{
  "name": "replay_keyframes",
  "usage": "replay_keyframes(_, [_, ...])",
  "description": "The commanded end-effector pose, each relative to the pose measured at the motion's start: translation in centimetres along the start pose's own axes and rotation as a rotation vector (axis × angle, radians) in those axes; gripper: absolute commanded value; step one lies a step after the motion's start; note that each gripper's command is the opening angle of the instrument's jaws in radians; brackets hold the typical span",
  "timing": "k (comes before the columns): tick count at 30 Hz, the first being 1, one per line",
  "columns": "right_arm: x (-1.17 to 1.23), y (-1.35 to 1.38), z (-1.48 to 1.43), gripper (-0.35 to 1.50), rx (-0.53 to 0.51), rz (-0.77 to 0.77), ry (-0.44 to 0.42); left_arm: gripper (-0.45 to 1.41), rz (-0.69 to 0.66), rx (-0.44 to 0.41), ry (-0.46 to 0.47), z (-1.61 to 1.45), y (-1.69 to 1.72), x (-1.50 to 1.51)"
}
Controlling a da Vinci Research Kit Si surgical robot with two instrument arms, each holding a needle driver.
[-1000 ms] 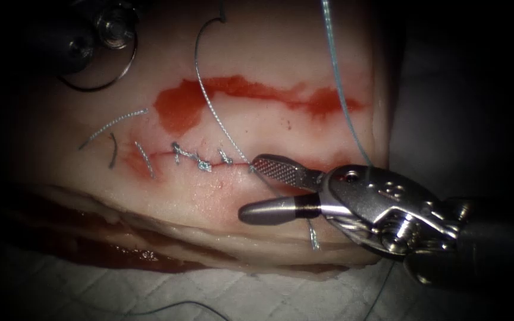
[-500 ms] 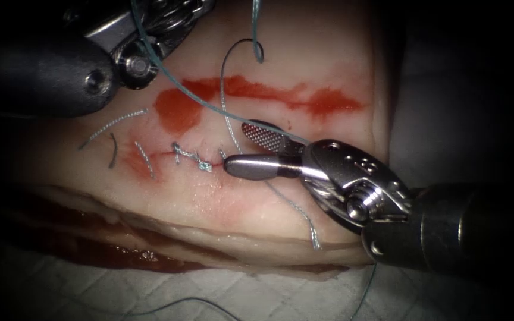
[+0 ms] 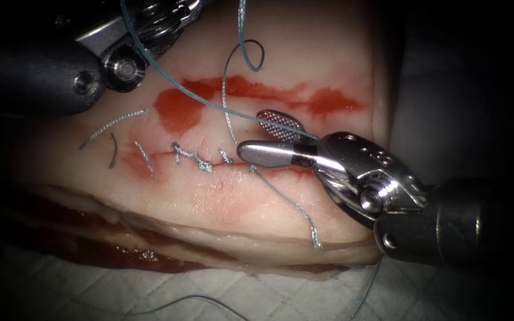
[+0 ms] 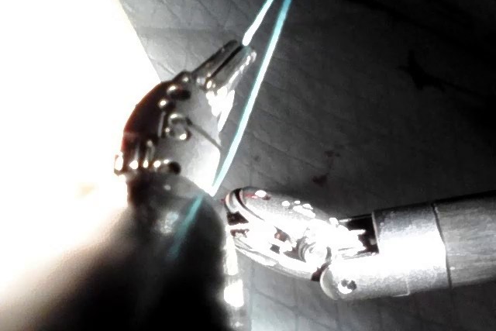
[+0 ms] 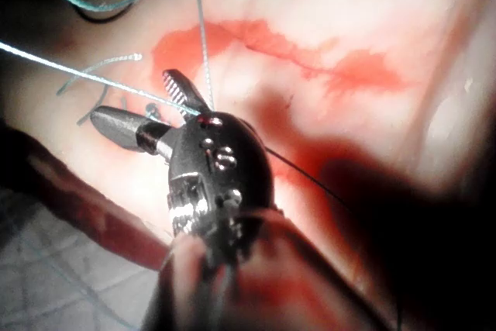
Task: Wound Closure
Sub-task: Wrap the thread clockwise around the right gripper once using the left gripper
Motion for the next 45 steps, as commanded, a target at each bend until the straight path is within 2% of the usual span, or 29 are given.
replay_keyframes(1, [-0.02, 0.00, 0.12, 1.20, -0.002, -0.001, -0.003, -0.45, 0.010, -0.031, 0.013, 0.07, 0.05, 0.04])
replay_keyframes(5, [0.05, 0.01, 0.19, 1.26, 0.006, -0.061, -0.012, -0.45, 0.110, -0.085, 0.008, 0.10, 0.06, 0.06])
replay_keyframes(6, [0.07, 0.02, 0.20, 1.26, 0.007, -0.069, -0.014, -0.45, 0.206, -0.116, 0.010, 0.10, 0.07, 0.06])
replay_keyframes(7, [0.09, 0.03, 0.21, 1.26, 0.008, -0.076, -0.018, -0.45, 0.385, -0.176, 0.029, 0.09, 0.08, 0.04])
replay_keyframes(9, [0.11, 0.04, 0.23, 1.26, 0.012, -0.118, -0.018, -0.45, 0.637, -0.261, 0.083, 0.05, 0.11, 0.03])
replay_keyframes(11, [0.09, 0.04, 0.24, 1.26, 0.026, -0.165, -0.006, -0.45, 0.890, -0.341, 0.193, 0.01, 0.12, 0.02])
replay_keyframes(13, [0.09, 0.05, 0.24, 1.26, 0.047, -0.184, 0.007, -0.45, 1.012, -0.400, 0.294, -0.02, 0.11, 0.01])
replay_keyframes(14, [0.08, 0.05, 0.24, 1.26, 0.058, -0.189, 0.009, -0.45, 1.063, -0.450, 0.373, -0.04, 0.11, 0.01])
replay_keyframes(18, [0.07, 0.06, 0.24, 1.28, 0.091, -0.217, 0.005, -0.45, 1.097, -0.588, 0.608, -0.10, 0.06, 0.02])
replay_keyframes(19, [0.07, 0.06, 0.24, 1.28, 0.096, -0.222, 0.003, -0.45, 1.108, -0.648, 0.660, -0.11, 0.04, 0.03])
replay_keyframes(20, [0.07, 0.06, 0.24, 1.28, 0.105, -0.221, -0.001, -0.45, 1.106, -0.758, 0.722, -0.12, 0.01, 0.04])
replay_keyframes(21, [0.08, 0.07, 0.24, 1.28, 0.108, -0.226, -0.002, -0.45, 1.079, -0.820, 0.743, -0.12, -0.02, 0.05])
replay_keyframes(22, [0.08, 0.07, 0.24, 1.28, 0.110, -0.226, -0.003, -0.45, 1.056, -0.835, 0.763, -0.13, -0.05, 0.06])
replay_keyframes(24, [0.09, 0.09, 0.24, 1.28, 0.105, -0.224, 0.000, -0.45, 0.942, -0.780, 0.806, -0.17, -0.12, 0.07])
replay_keyframes(25, [0.09, 0.10, 0.25, 1.28, 0.105, -0.230, 0.000, -0.45, 0.914, -0.784, 0.836, -0.19, -0.14, 0.08])
replay_keyframes(27, [0.09, 0.12, 0.26, 1.28, 0.105, -0.247, 0.000, -0.45, 0.750, -0.831, 0.866, -0.25, -0.19, 0.09])
replay_keyframes(28, [0.09, 0.13, 0.26, 1.28, 0.106, -0.258, 0.000, -0.45, 0.693, -0.824, 0.904, -0.29, -0.21, 0.10])
replay_keyframes(30, [0.08, 0.14, 0.25, 1.28, 0.107, -0.279, 0.000, -0.45, 0.436, -0.762, 0.956, -0.37, -0.28, 0.11])
replay_keyframes(32, [0.06, 0.15, 0.25, 1.28, 0.107, -0.276, 0.001, -0.45, 0.122, -0.614, 1.022, -0.40, -0.35, 0.05])
replay_keyframes(34, [0.05, 0.16, 0.25, 1.28, 0.107, -0.275, 0.002, -0.45, -0.066, -0.539, 1.031, -0.40, -0.39, -0.05])
replay_keyframes(35, [0.06, 0.16, 0.25, 1.28, 0.107, -0.275, 0.002, -0.45, -0.115, -0.503, 1.030, -0.38, -0.41, -0.13])
replay_keyframes(39, [0.09, 0.21, 0.24, 1.26, 0.082, -0.200, 0.011, -0.45, -0.245, -0.366, 0.929, -0.35, -0.39, -0.38])
replay_keyframes(41, [0.13, 0.24, 0.25, 1.21, 0.047, -0.144, 0.026, -0.45, -0.251, -0.268, 0.820, -0.33, -0.34, -0.54])
replay_keyframes(44, [0.20, 0.31, 0.26, 1.21, -0.027, -0.084, 0.062, -0.45, -0.212, -0.263, 0.692, -0.32, -0.27, -0.68])
replay_keyframes(45, [0.21, 0.33, 0.27, 1.13, -0.052, -0.045, 0.078, -0.45, -0.203, -0.274, 0.678, -0.32, -0.25, -0.70])
